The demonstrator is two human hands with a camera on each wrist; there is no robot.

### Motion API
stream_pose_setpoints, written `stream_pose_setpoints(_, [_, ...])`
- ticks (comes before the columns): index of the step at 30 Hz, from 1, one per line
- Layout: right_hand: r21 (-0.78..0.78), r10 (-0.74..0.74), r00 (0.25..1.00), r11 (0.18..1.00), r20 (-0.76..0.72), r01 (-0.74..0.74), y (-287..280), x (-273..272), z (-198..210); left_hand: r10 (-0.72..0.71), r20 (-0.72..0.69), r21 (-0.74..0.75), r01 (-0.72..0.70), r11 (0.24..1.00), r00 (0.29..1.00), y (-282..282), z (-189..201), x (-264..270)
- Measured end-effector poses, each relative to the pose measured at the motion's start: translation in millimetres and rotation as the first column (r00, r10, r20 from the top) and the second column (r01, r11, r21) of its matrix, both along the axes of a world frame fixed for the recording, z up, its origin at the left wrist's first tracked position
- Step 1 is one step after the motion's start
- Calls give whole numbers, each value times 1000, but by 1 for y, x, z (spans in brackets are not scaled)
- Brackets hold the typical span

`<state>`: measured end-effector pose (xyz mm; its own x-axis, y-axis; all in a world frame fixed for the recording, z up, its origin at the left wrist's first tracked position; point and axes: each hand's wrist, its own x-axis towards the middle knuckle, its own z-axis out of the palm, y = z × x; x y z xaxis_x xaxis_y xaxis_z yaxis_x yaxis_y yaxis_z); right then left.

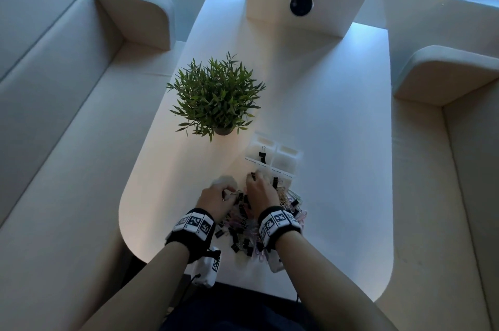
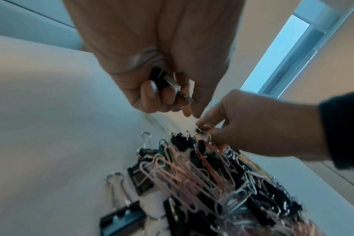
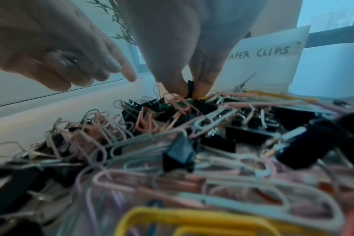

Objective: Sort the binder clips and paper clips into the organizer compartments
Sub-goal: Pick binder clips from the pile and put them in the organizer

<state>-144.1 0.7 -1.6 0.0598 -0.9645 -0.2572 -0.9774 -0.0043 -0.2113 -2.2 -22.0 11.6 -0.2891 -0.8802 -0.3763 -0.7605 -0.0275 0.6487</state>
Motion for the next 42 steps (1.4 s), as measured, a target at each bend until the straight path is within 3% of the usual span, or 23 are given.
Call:
stream_pose_setpoints(7, [89,66,997,994,35,-69,2,-11,3,59,-40,59,-56,997,997,-15,18,0])
stream_pose_setpoints(10, [140,-37,985,990,167,13,2,-16,3,99,-75,124,-90,988,992,-32,26,-10])
stream_pose_setpoints(12, [105,-13,987,994,161,-4,1,-21,-1,158,-137,190,-131,973,978,-47,30,-22])
stream_pose_setpoints(15, [129,-182,937,980,299,149,4,-22,-3,188,-200,242,-138,960,962,-67,36,-44])
stream_pose_setpoints(18, [-82,-226,883,956,411,283,9,-28,5,104,-186,196,-67,978,977,-85,40,-65])
stream_pose_setpoints(21, [-266,-313,790,822,528,504,3,-43,23,-34,-89,143,47,989,995,-96,41,-79])
stream_pose_setpoints(24, [-313,-350,763,759,543,571,-17,-55,35,-103,-86,126,114,985,991,-99,38,-85])
stream_pose_setpoints(26, [-301,-350,770,772,534,560,-34,-56,37,-84,-130,107,98,989,988,-99,38,-83])
stream_pose_setpoints(30, [-206,-338,793,846,506,492,-53,-49,38,105,-254,43,-97,994,962,-92,36,-66])
stream_pose_setpoints(32, [-179,-300,813,883,499,435,-55,-47,38,161,-232,-65,-181,981,959,-80,36,-55])
stream_pose_setpoints(35, [-289,-240,850,868,469,404,-50,-55,37,76,-156,-194,-105,975,985,-62,30,-44])
stream_pose_setpoints(39, [-358,-422,773,710,473,607,-28,-90,29,-112,-29,-266,100,959,993,-57,15,-45])
stream_pose_setpoints(42, [-282,-398,831,807,390,519,-26,-100,28,-119,0,-263,115,958,993,-55,12,-50])
